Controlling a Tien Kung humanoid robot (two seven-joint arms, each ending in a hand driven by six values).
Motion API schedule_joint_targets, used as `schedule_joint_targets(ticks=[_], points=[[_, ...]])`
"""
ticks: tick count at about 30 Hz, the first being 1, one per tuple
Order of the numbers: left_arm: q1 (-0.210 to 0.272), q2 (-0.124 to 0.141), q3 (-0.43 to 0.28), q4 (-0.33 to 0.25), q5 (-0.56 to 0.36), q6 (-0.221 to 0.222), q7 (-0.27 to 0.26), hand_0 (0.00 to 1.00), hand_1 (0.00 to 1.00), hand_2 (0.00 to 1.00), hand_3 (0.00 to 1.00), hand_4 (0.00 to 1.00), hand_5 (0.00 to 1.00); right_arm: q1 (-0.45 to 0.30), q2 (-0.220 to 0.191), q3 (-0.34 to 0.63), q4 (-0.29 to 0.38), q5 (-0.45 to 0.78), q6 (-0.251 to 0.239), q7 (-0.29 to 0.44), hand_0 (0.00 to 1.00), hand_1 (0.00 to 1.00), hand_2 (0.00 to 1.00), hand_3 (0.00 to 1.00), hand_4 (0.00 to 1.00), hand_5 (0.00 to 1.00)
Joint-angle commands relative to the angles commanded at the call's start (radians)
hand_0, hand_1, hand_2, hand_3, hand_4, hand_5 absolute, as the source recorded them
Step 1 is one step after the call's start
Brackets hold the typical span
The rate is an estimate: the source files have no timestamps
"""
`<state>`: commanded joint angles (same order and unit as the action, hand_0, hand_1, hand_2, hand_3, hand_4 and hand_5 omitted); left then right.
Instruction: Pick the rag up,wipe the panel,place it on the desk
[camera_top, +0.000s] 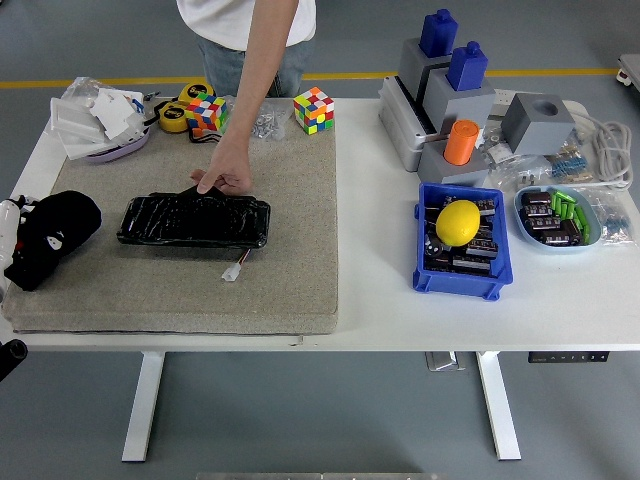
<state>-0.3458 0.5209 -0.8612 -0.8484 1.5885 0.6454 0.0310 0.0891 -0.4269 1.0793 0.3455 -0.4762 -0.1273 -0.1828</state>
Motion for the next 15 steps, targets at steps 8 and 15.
schedule_joint_targets(ticks=[8, 15], points=[[0.004, 0.007, 0.002, -0.004, 0.016, 0.0, 0.014, 0.358, 0.546, 0.587, 0.63, 0.81, 0.293, -0.002, -0.001, -0.001, -0.001, 0.0, -0.001, 0.0, 0.744, 0.656, 0.701, 0.625, 0.998, 0.598], [0.005, 0.02, -0.01, -0.017, 0.022, 0.0, 0.008, 0.361, 0.568, 0.642, 0.704, 0.927, 0.433, -0.003, 0.0, -0.005, -0.004, 0.004, 0.002, -0.002, 0.743, 0.653, 0.701, 0.625, 0.998, 0.597]])
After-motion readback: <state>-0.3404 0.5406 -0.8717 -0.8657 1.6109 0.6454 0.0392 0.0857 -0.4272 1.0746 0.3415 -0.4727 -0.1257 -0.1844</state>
